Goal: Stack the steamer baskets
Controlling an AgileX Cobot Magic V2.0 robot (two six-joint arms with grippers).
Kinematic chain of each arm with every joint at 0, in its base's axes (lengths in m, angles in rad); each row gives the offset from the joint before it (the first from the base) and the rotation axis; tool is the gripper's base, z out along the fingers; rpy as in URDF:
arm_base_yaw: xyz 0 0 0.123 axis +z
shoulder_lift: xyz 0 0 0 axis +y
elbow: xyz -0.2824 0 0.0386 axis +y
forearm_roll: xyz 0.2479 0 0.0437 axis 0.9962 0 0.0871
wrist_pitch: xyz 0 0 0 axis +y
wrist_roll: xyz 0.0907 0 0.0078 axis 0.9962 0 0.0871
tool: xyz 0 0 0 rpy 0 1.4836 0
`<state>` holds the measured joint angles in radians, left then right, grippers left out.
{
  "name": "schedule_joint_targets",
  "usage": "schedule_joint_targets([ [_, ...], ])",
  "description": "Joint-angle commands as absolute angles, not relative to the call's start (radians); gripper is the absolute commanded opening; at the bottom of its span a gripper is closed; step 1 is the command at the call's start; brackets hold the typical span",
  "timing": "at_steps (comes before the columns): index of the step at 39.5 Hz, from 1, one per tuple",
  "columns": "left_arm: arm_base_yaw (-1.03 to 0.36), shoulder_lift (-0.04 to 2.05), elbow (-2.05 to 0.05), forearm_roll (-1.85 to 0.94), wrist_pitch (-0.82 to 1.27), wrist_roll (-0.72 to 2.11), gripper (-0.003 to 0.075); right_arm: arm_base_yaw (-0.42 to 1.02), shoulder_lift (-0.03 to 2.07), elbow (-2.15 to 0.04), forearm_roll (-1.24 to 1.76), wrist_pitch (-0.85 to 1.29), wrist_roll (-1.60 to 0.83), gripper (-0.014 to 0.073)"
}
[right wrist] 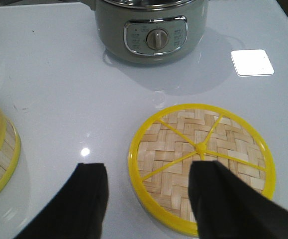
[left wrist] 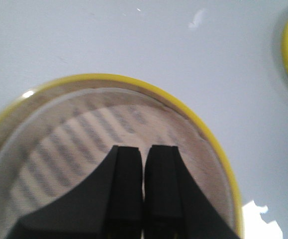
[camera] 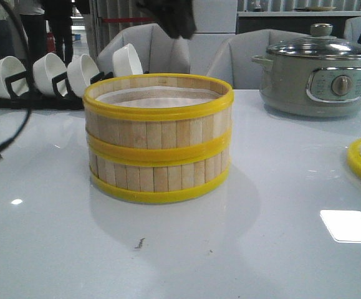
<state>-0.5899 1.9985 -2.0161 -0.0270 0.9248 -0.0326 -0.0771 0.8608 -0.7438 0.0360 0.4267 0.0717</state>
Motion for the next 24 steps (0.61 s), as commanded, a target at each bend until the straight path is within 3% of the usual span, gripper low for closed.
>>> schedule_joint_targets([
  [1,-0.519,1.859,-2.057,-0.034,0.882,-0.046,0.0086,-0.079,0.862,-0.781,0.033,0.356,0.069,0.0477],
  [13,-0.274,1.624,-1.916,-0.039,0.855,-0.047,0.0086,-0.079,0.895,-0.781,0.033,0.359,0.069,0.0477],
  [24,-0.125,1.247,-1.386,-0.050,0.651,-0.047,0.0086,-0.079,0.907,-0.781,0.033,0.354,0.069,0.0477],
])
